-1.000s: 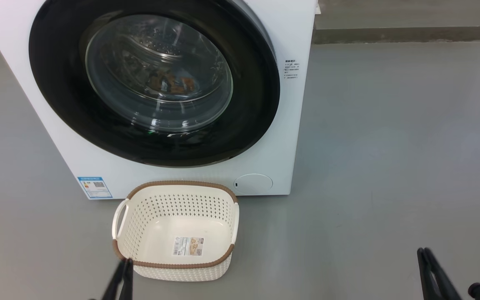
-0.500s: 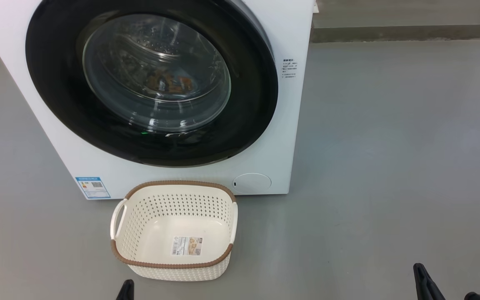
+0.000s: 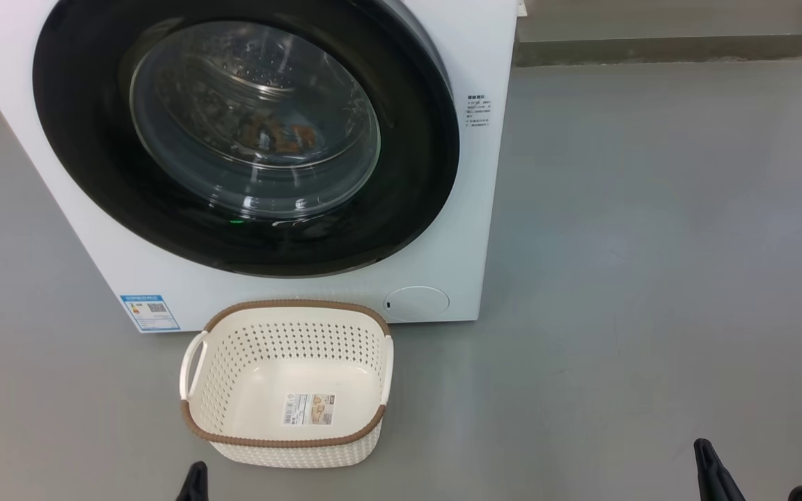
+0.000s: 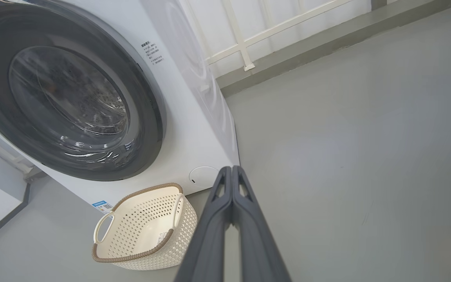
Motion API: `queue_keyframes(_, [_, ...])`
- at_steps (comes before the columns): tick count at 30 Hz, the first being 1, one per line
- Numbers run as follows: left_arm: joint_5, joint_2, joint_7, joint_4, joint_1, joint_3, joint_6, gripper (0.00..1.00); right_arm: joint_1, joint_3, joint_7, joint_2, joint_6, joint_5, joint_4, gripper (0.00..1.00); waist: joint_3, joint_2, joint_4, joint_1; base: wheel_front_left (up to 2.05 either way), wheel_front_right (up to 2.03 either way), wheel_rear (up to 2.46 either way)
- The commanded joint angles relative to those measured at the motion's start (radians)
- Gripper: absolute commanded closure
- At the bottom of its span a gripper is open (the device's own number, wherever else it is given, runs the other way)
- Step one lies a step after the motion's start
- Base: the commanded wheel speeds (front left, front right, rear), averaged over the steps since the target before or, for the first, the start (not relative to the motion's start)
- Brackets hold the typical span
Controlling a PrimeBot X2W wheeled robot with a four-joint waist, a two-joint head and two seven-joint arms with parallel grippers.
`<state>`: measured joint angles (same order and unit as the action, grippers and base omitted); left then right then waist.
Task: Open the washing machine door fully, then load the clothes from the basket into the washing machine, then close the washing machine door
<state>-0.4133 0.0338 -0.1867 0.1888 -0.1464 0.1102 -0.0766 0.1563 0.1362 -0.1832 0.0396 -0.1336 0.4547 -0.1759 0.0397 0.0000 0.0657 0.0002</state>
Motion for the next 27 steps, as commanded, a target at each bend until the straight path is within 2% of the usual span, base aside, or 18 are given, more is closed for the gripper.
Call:
queue_keyframes(1, [-0.033, 0.014, 0.004, -0.016, 0.045, -0.016, -0.010, 1.00, -0.041, -0.004, 0.007, 0.008, 0.001, 0.038, 0.019, 1.00, -0.001, 0.0000, -0.001, -0.0001, 0.00, 0.00, 0.00])
queue_keyframes(27, [-0.339, 0.019, 0.075, 0.002, 0.098, -0.063, -0.022, 1.00, -0.099, -0.009, 0.082, 0.009, 0.001, 0.326, -0.004, 1.00, -0.012, 0.0000, -0.018, -0.0001, 0.00, 0.00, 0.00])
